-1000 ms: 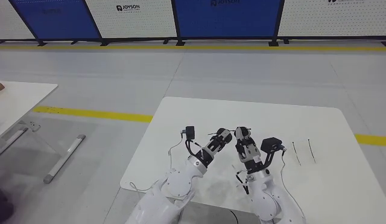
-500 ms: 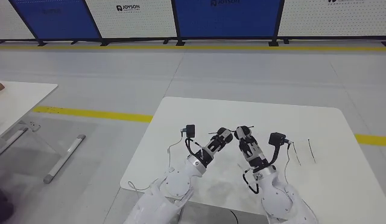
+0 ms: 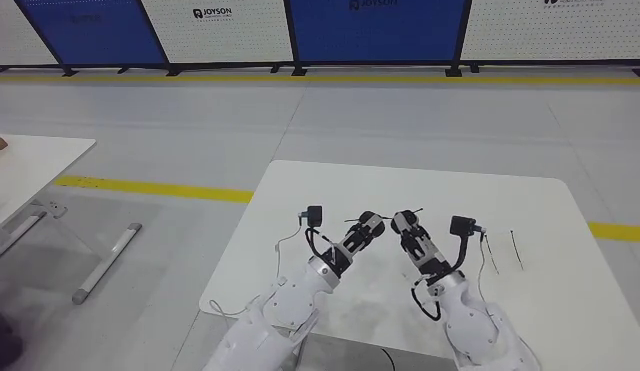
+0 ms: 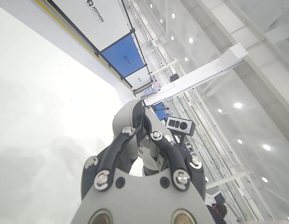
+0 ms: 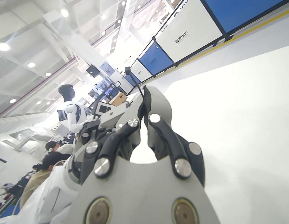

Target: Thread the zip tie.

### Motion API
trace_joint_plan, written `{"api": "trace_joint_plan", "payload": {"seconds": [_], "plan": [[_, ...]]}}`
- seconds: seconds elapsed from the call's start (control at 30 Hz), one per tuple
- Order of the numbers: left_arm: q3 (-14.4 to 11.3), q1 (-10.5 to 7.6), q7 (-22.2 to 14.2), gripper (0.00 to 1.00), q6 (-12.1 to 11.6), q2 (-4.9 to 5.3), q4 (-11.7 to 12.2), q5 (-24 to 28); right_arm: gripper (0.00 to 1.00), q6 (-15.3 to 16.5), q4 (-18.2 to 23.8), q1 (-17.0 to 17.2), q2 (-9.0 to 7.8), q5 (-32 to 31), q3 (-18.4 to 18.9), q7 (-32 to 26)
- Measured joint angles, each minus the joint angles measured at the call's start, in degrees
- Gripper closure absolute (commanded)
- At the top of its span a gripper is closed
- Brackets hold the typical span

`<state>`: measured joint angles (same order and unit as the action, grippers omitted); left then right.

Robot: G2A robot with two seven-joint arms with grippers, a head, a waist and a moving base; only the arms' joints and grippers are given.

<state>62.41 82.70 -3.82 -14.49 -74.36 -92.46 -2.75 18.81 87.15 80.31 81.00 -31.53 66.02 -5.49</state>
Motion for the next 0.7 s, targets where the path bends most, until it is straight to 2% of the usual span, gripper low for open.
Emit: {"api": "trace_joint_plan", "payload": {"seconds": [0.17,0.7], "plan": [[0.1,0.28,-0.4,1.0,-0.2,0.13,-0.2,-0.6,1.0,0.2,-0.1,-0.2,-0.11,-0.9,-0.5,-0.7],[0.0,0.95,-1.2,1.0,-0.4,0.35,-0.9,-0.6,1.0,0.7,0.6,-1.0,-1.31,3.0,-1.4,-3.9]]}}
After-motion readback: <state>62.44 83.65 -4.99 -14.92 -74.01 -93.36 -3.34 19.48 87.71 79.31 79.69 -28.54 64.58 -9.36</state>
